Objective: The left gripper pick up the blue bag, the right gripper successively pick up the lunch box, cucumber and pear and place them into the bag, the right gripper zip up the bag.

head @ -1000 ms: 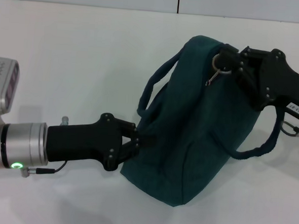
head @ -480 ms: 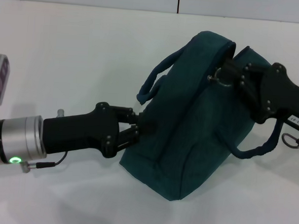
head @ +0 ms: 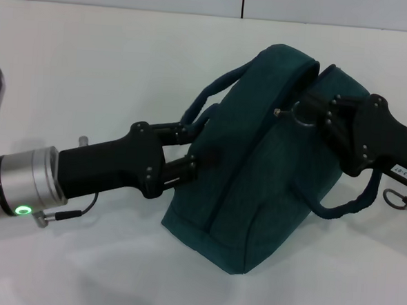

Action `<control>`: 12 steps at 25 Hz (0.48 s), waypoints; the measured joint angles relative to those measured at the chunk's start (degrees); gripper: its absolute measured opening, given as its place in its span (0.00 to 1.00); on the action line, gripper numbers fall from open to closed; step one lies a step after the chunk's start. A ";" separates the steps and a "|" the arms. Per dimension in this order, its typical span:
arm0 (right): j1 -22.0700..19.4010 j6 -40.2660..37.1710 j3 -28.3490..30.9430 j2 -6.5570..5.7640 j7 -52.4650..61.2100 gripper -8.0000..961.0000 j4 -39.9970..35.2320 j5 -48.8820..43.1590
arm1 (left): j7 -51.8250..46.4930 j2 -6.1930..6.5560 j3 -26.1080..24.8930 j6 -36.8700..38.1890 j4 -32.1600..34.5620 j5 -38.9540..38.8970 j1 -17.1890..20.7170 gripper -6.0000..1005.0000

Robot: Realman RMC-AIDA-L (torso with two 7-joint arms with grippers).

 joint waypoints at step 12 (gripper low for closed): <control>-0.02 -0.05 0.02 0.06 -0.04 0.03 -0.06 -0.01 | 0.88 -0.14 0.23 -0.85 0.00 -1.41 -0.15 0.39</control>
